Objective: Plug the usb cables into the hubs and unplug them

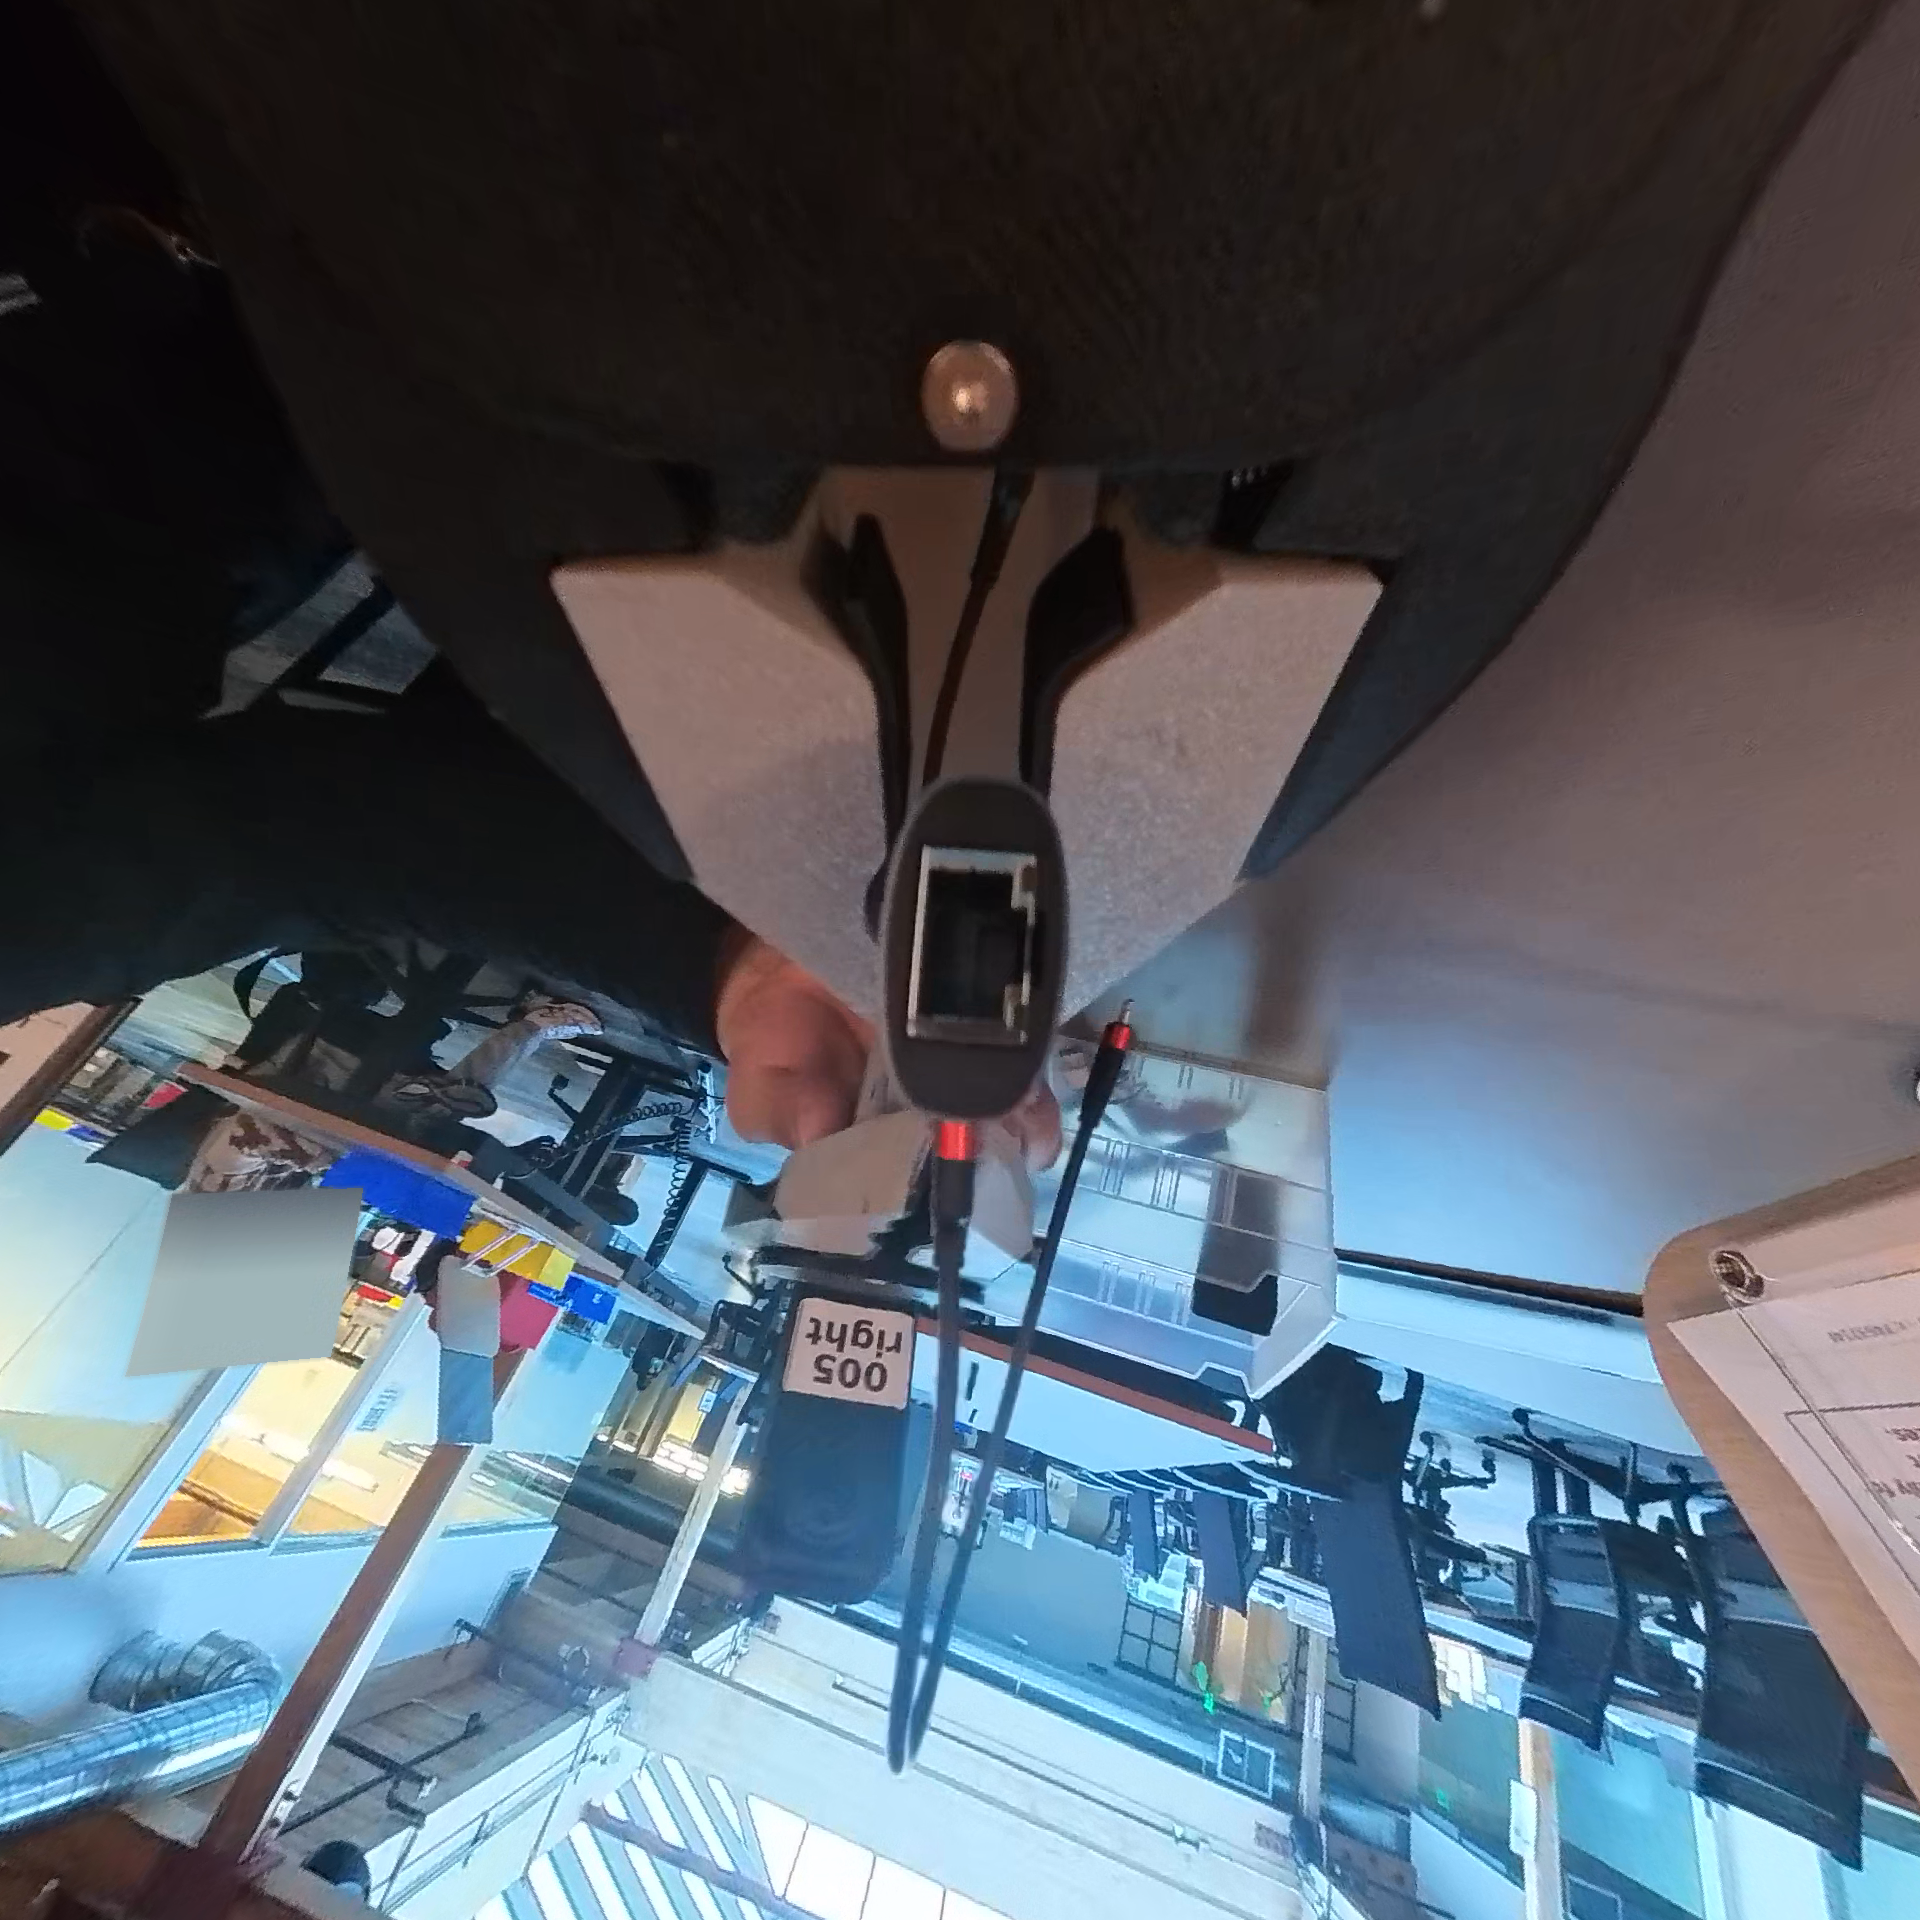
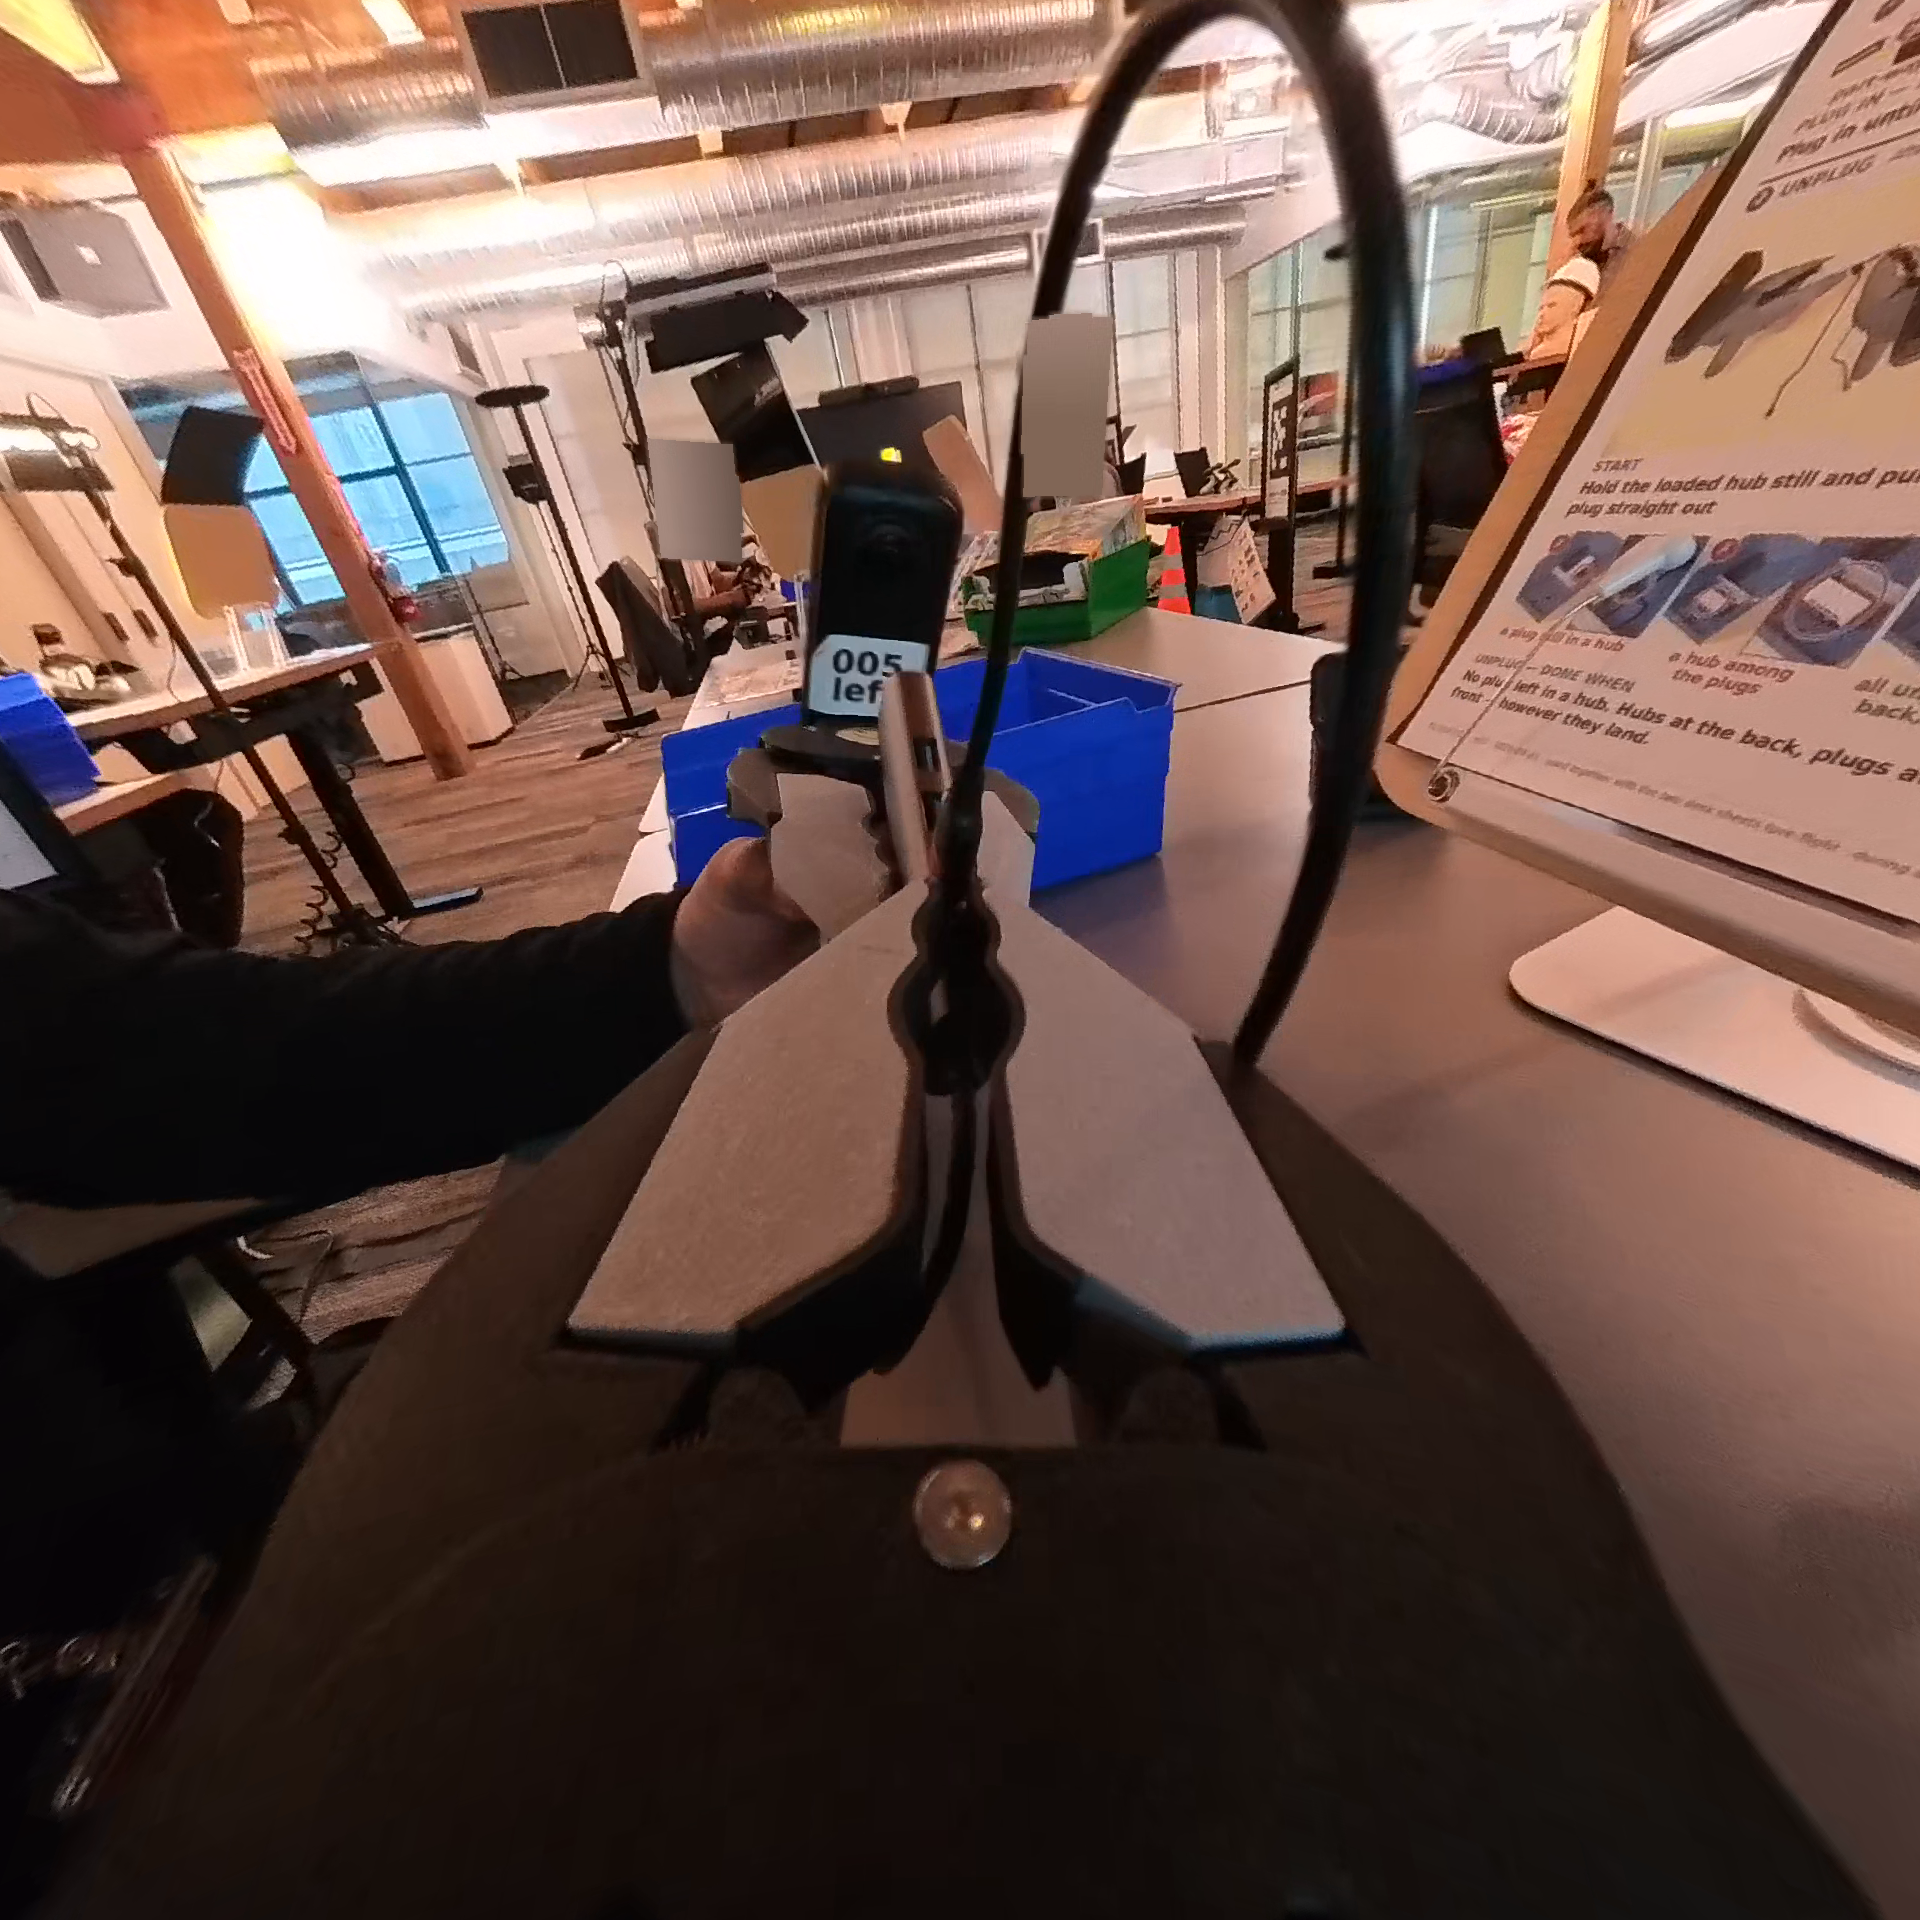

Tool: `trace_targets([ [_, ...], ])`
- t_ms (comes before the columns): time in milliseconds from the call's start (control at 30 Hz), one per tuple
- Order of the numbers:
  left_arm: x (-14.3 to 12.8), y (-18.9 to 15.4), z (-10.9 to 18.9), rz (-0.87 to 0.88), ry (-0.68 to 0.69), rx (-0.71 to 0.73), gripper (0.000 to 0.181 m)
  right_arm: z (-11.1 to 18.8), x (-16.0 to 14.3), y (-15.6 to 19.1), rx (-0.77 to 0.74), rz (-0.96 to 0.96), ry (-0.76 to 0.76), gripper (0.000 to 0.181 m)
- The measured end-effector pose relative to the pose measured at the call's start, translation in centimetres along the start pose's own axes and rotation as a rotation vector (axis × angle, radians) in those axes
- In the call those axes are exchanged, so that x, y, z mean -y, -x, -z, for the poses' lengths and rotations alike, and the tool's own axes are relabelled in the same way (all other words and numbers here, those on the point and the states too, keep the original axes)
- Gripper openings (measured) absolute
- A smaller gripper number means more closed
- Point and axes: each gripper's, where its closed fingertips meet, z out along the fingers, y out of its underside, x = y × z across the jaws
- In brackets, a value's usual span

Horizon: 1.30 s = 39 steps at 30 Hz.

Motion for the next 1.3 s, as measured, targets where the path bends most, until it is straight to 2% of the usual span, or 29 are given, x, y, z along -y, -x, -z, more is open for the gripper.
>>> trace_targets([
  [333,-0.3,-0.2,-0.4,0.008,0.011,-0.014,0.015,0.1,0.0,0.0,0.016,-0.027,-0.006,0.000],
  [500,-0.8,0.4,-0.2,-0.026,0.049,0.043,0.015,-0.1,-0.6,-0.4,-0.019,0.004,0.030,0.000],
  [700,-1.0,0.0,-0.4,-0.021,0.063,0.021,0.015,-0.2,-0.6,0.1,0.003,0.030,0.032,0.006],
  [900,-1.0,-0.5,-0.5,-0.044,0.067,0.004,0.015,-0.2,-0.4,0.6,0.052,-0.009,0.008,0.004],
  [1033,-0.8,-0.9,-0.5,0.029,0.050,-0.056,0.015,-0.2,-0.2,0.8,0.088,-0.048,-0.022,0.004],
  [1200,-0.3,-0.5,-0.9,0.014,0.019,-0.012,0.016,0.0,-0.5,0.6,0.069,-0.030,0.012,0.004],
  [1300,-0.7,-0.2,-0.5,0.000,0.046,0.009,0.016,-0.4,-1.1,0.4,0.052,-0.031,0.036,0.004],
])
